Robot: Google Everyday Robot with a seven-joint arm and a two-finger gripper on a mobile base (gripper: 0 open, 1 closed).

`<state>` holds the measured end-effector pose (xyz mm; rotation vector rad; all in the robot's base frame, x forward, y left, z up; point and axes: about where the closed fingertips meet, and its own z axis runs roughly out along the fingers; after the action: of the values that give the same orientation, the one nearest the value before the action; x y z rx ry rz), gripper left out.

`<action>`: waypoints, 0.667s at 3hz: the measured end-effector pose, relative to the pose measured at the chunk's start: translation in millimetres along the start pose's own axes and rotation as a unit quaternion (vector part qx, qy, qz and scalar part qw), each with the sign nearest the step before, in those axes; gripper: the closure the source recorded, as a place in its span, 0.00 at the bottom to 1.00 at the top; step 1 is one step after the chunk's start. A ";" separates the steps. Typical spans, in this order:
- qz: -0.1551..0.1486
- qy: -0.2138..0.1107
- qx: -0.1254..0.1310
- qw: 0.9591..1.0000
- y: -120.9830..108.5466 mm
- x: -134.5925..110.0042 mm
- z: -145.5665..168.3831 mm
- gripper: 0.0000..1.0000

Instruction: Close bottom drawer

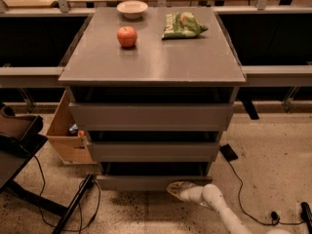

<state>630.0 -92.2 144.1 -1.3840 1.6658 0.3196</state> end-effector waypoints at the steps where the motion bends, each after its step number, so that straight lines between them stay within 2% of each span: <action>1: -0.004 -0.002 0.007 1.000 -12.8 -8.2 0.4 1.00; 2: -0.003 0.003 0.017 1.000 -27.8 -5.2 -0.4 0.88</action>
Offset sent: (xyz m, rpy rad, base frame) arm 0.1324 -0.0735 0.0399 -0.0671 -0.0982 -0.1845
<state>654.0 -98.4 157.8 -1.3667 1.6646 0.2816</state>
